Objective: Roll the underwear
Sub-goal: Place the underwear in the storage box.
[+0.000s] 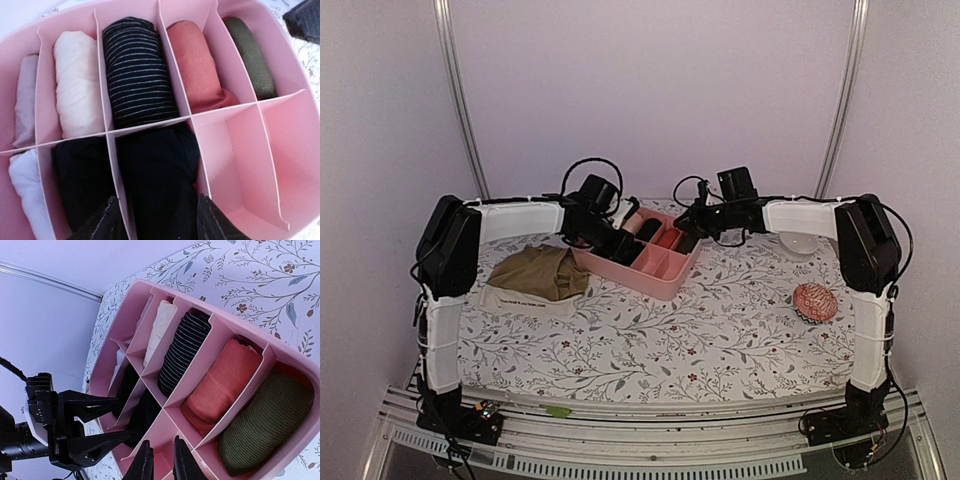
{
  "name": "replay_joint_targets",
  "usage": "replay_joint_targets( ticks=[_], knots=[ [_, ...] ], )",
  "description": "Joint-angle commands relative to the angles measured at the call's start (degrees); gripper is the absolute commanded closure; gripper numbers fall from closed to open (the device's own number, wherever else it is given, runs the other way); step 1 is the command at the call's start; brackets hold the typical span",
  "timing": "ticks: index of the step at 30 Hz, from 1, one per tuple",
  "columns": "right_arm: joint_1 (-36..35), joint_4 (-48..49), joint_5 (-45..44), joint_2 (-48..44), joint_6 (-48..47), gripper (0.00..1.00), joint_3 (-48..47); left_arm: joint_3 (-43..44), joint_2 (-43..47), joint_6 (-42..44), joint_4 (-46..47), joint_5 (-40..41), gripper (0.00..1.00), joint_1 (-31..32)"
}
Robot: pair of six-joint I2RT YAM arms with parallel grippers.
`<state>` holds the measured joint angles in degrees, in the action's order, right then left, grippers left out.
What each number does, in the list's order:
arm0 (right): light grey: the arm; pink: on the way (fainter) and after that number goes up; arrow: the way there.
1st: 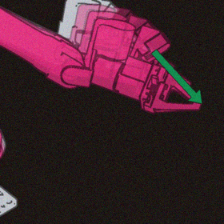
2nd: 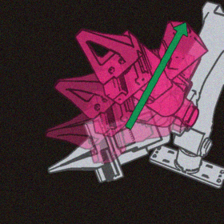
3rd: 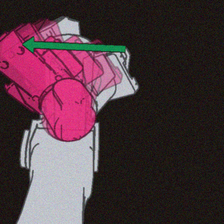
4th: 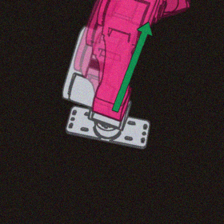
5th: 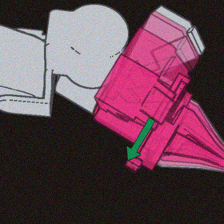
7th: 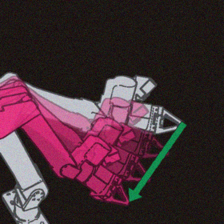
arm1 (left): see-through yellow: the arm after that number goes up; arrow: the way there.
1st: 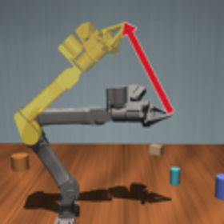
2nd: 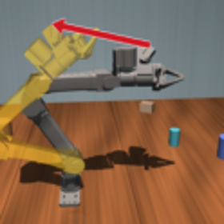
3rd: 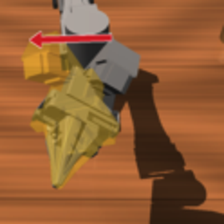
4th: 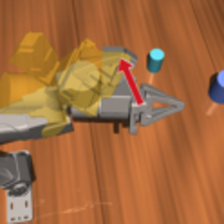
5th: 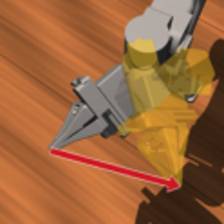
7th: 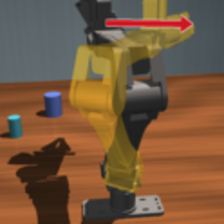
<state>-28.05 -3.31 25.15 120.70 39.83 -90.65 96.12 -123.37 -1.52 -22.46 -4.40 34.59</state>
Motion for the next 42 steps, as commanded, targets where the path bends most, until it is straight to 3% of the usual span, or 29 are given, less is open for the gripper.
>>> replay_joint_targets(
  ticks=[1, 6, 15, 25, 28, 34, 38, 41, 42],
  knots=[
    [0.3, 1.1, -0.9, -3.1, -0.3, 0.83, 1.2, 0.2, 3.4, 3.0, -3.2, -1.6, 0.51, -1.4],
    [0.3, 1.8, -0.6, -3.6, -0.1, 0.83, 2.3, 0.3, 1.9, 4.8, -3.5, -2.6, 0.54, -1.7],
    [0.3, 2.7, -0.2, -4.0, 0.4, 0.83, 3.8, 6.8, -5.2, 6.0, -1.1, -5.7, 0.77, -2.0],
    [0.3, 2.6, -1.0, -5.8, -0.5, 0.82, 5.3, 22.0, -18.4, 10.9, -4.6, -7.0, 0.81, -2.1],
    [0.3, 2.6, -1.7, -7.6, -1.6, 0.71, 6.0, 26.7, -18.8, 11.7, -5.3, -8.0, 0.74, -2.5],
    [0.6, 1.8, -4.1, -12.0, -5.5, 0.43, 6.5, 28.2, -12.7, 13.4, -5.5, -8.5, 0.44, -2.7],
    [1.5, 1.2, -4.5, -15.3, -8.5, 0.16, 7.2, 24.5, -5.8, 13.9, -5.7, -8.7, 0.23, -3.8],
    [2.5, 3.0, -3.5, -18.9, -9.2, 0.01, 10.1, 17.5, 1.2, 15.2, -5.8, -12.2, 0.16, -6.7],
    [2.7, 3.8, -3.4, -20.1, -9.0, 0.01, 11.3, 14.3, 3.9, 15.9, -5.7, -14.3, 0.15, -8.0]
  ],
)
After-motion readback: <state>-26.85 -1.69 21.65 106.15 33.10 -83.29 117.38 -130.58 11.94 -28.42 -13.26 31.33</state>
